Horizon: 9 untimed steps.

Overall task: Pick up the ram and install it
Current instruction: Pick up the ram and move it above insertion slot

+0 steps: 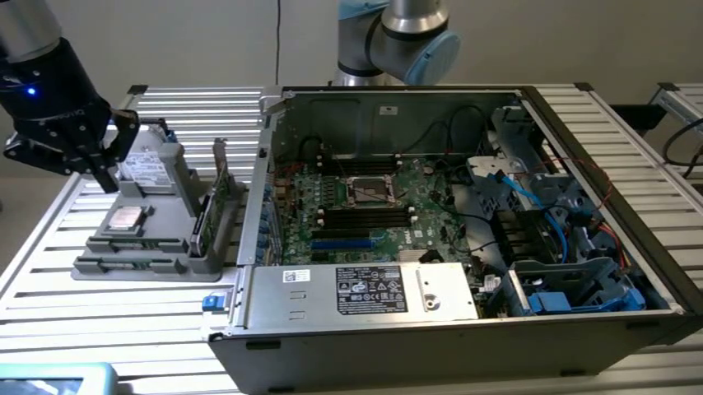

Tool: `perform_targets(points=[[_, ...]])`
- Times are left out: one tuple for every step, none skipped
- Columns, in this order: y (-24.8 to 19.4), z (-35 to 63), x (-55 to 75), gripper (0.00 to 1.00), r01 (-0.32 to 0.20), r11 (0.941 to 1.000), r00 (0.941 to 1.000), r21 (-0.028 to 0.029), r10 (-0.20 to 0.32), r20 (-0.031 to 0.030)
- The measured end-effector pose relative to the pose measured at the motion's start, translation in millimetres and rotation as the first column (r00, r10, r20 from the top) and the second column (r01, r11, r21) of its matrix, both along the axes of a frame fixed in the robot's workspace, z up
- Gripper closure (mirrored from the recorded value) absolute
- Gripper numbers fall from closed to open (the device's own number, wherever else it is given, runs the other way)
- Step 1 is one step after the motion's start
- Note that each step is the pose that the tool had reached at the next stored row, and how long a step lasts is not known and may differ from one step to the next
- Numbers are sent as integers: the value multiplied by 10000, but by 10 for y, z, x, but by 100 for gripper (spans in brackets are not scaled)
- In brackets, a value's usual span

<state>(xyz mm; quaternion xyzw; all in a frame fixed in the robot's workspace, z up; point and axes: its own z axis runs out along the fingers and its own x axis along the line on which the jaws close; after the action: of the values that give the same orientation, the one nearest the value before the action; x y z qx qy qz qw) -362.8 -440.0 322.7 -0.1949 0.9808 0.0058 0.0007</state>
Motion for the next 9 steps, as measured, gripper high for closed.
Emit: perform_targets(points=[[0,0,0,89,-179,9998,9998,0,179,0],[0,0,1,89,-366,9993,9993,0,366,0],[0,-1,0,89,-545,9985,9985,1,545,0],[0,0,0,89,-724,9974,9974,1,724,0],[0,-1,0,89,-904,9959,9959,2,904,0],[0,-1,0,89,-1082,9941,9941,2,1082,0],[0,-1,0,89,-1266,9920,9920,3,1266,0],[0,-1,0,89,-1444,9895,9895,3,1444,-1],[0,-2,0,89,-1623,9867,9867,5,1623,-1]])
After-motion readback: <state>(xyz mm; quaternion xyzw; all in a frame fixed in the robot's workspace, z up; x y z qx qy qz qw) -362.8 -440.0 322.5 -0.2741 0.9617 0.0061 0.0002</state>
